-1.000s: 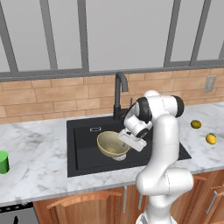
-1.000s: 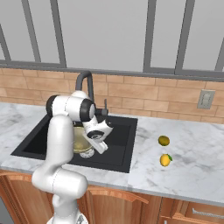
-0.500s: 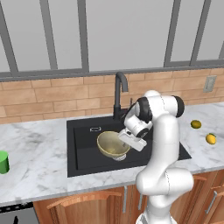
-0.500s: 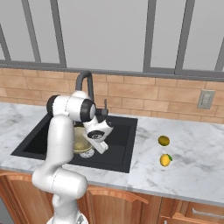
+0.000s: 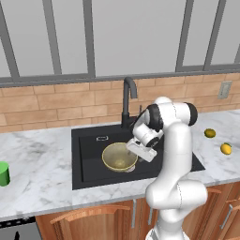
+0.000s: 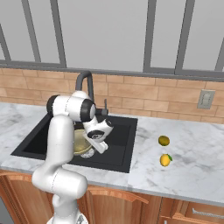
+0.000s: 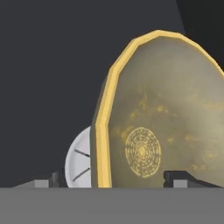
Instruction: Remove the lemon and orange from the sink. Then move the bowl and cup from the counter to the sink for washing.
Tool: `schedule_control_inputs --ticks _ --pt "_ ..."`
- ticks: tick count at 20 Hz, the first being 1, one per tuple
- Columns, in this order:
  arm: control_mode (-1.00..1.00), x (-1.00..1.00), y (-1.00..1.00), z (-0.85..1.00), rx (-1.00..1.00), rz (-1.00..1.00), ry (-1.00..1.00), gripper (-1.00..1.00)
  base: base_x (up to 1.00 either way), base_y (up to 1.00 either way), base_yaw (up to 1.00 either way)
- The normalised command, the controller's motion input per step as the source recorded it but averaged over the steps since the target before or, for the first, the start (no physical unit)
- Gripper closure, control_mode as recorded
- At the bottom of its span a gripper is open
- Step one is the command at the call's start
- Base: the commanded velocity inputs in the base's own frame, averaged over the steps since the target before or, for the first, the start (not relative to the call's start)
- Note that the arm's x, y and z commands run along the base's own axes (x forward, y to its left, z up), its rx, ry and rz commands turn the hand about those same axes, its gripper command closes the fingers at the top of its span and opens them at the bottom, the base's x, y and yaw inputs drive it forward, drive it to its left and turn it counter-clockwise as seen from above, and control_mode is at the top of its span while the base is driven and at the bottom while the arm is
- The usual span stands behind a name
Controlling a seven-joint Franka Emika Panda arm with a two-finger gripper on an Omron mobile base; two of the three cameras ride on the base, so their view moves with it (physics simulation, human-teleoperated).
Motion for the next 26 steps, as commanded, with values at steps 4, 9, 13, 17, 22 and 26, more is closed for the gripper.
schedule_control_inputs --ticks 4,9,13,17,22,26 --pt "-1.00 -0.01 0.00 0.02 0.00 0.04 0.00 -1.00 0.00 0.00 0.00" --pt "-1.00 -0.04 -0.05 0.07 0.00 0.05 0.00 -1.00 0.00 0.00 0.00" --pt "-1.00 -0.11 -0.12 0.17 0.00 0.07 0.00 -1.00 0.00 0.00 0.00" --pt "-1.00 -0.14 -0.12 0.22 0.00 0.06 0.00 -1.00 0.00 0.00 0.00" --pt "-1.00 -0.20 -0.13 0.24 0.00 0.05 -0.06 -1.00 0.00 0.00 0.00" --pt "-1.00 -0.24 -0.09 0.24 0.00 0.03 -0.10 -1.00 0.00 0.00 0.00"
